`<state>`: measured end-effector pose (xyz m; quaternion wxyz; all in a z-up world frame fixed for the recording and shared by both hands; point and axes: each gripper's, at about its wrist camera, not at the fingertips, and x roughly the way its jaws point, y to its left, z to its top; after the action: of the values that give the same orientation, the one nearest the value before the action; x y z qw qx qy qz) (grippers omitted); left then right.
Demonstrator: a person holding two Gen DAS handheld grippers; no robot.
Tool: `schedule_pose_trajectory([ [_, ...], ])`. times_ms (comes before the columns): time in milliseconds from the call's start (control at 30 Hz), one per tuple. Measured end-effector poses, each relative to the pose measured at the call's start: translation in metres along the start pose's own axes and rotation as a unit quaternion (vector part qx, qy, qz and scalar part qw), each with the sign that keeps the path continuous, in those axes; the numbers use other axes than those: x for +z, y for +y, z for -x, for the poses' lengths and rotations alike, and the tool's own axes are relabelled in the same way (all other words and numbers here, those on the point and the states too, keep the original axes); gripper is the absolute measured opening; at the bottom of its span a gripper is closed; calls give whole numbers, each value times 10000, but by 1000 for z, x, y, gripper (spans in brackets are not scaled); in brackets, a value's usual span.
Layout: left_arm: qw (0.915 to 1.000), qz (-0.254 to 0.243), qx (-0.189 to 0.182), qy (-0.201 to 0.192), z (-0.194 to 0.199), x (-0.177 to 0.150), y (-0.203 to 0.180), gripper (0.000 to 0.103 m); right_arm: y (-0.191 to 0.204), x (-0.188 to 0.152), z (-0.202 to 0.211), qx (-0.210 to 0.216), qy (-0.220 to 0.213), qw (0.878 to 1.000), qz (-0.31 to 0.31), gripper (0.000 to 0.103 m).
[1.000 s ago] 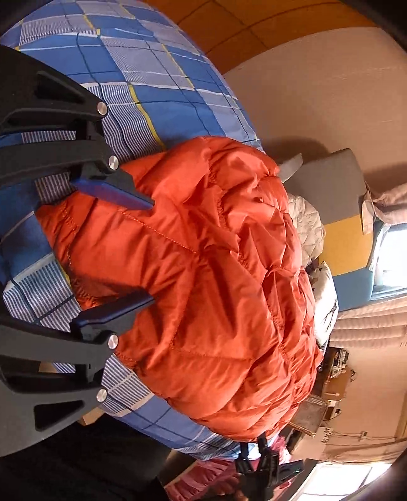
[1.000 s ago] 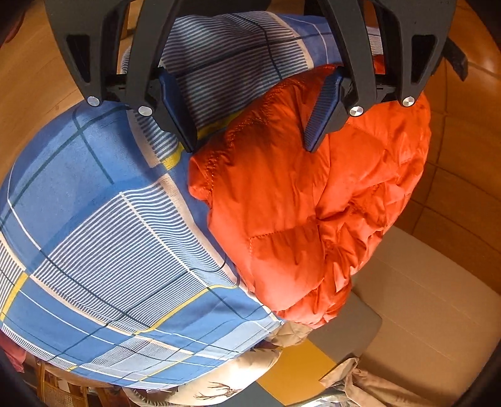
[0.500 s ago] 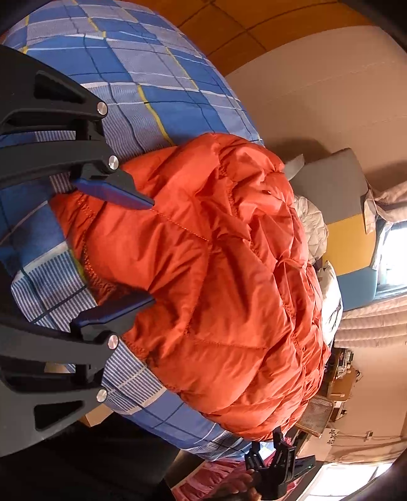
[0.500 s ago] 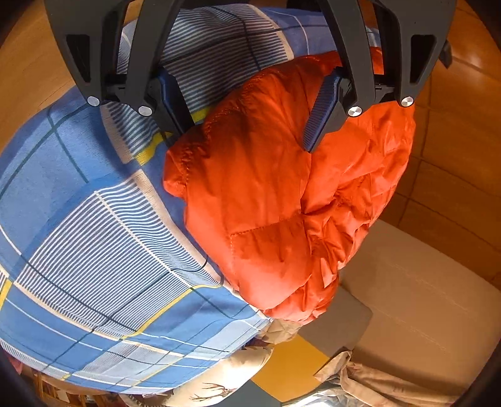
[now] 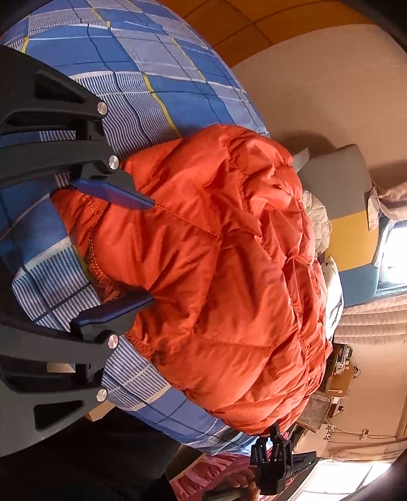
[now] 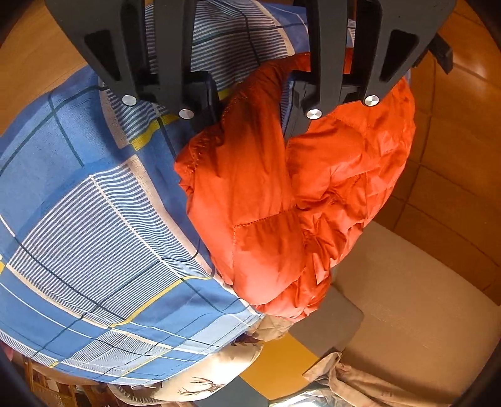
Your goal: Fold large clothes
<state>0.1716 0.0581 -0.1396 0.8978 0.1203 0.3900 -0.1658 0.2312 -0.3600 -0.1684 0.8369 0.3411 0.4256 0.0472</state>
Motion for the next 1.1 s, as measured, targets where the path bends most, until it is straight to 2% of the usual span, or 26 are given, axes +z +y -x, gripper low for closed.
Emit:
schedule_pose_trajectory([
  [33,10000,9,-39,13,-2,0,2,56,-2,0,0,12,5,10000,-73,44],
  [100,9999,37,-155,50,-5,-2,5,56,-3,0,1,27,-37,9999,-111,46],
  [167,9997,24,-231,83,-7,-3,7,56,-9,-2,2,127,-48,9995,-292,65],
  [333,9991,-48,-369,194,-12,-1,10,56,-23,1,-7,268,-62,9980,-572,65],
  [400,9989,-97,-389,247,-14,1,10,56,-20,5,-12,304,-84,9981,-526,60],
  [467,9988,-103,-412,256,-15,3,11,56,-13,9,-16,297,-114,9986,-416,40],
  [567,9988,-89,-414,227,-17,4,12,56,2,12,-11,170,-157,9996,-153,23],
  [633,9989,-59,-423,200,-18,3,12,56,11,12,-4,100,-195,9998,25,17],
  [833,9988,-37,-462,167,-20,-3,16,56,37,7,22,56,-349,9978,552,15],
  [1100,9983,-262,-471,220,-22,-3,16,56,62,9,30,-24,-455,9939,1000,14],
])
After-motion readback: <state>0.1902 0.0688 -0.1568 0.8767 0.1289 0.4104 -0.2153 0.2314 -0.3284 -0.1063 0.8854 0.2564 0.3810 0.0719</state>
